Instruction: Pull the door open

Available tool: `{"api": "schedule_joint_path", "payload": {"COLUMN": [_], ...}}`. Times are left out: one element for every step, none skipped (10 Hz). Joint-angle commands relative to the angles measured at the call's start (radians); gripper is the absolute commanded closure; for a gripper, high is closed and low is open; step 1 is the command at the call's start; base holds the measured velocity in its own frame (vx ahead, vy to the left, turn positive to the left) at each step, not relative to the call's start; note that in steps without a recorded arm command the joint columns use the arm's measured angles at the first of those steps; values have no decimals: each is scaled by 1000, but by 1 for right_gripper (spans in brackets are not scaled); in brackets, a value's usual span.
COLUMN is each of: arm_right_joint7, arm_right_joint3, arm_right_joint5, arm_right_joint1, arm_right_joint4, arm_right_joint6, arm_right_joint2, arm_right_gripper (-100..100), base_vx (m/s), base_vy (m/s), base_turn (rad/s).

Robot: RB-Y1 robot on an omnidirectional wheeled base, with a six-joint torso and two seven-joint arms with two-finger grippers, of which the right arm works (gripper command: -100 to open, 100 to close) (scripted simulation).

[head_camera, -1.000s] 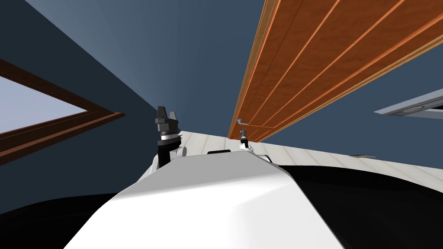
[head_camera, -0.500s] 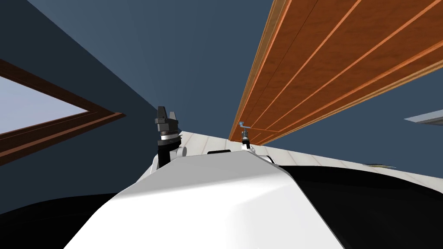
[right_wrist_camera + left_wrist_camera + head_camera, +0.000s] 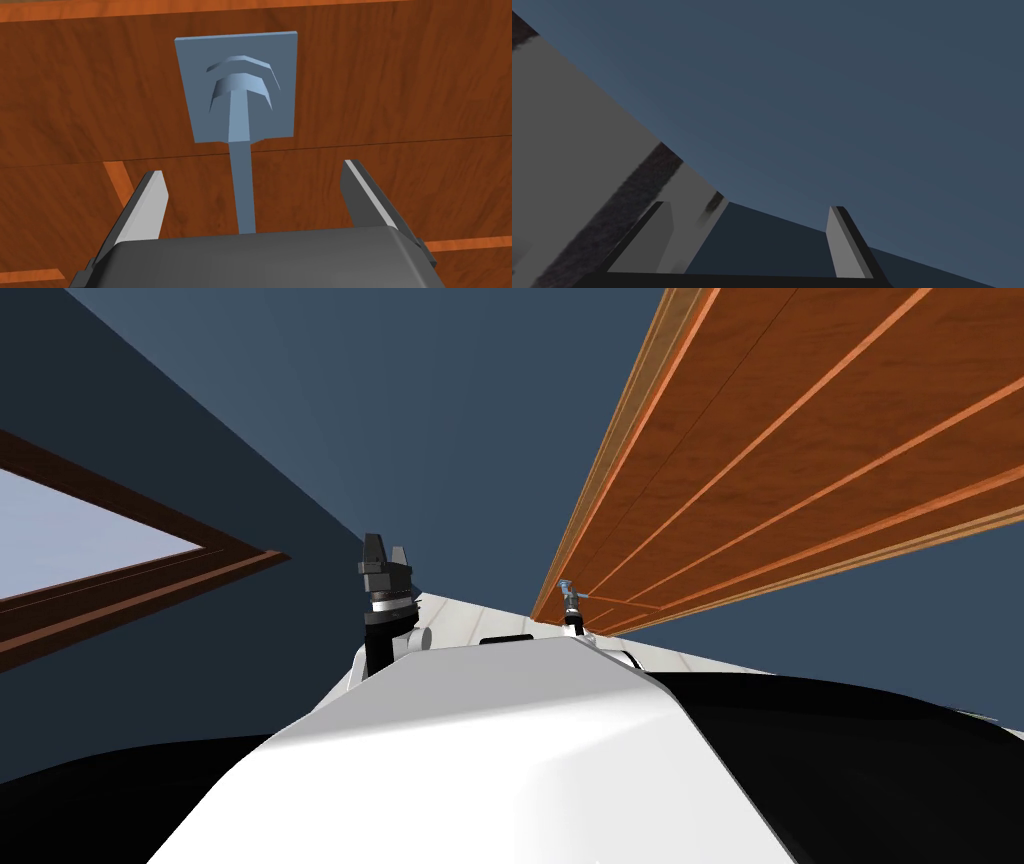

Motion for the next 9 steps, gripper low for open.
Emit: {"api": "schedule_joint_path", "payload": {"arm_right_joint7": [0,0,0,0,0,0,0,-15,-20], "arm_right_joint3": [0,0,0,0,0,0,0,12,16], "arm_right_joint5": [0,0,0,0,0,0,0,8,11], "arm_right_joint1": [0,0,0,0,0,0,0,5,6], "arm_right_joint4": [0,0,0,0,0,0,0,1,1], "arm_right_joint6": [0,0,0,0,0,0,0,-3,-4], "arm_right_joint2": [0,0,0,0,0,0,0,-7,-10], "arm_right_gripper": [-100,100,100,100,100,100,100,100,100], "base_vx": [87,-13,-31,-27,-17,-8,0,-135,-190], "base_vy": [-12,1,3,5,3,2,0,-20,-41], "base_turn": [18,-14,-4,6,1,-1,0,84,111]}}
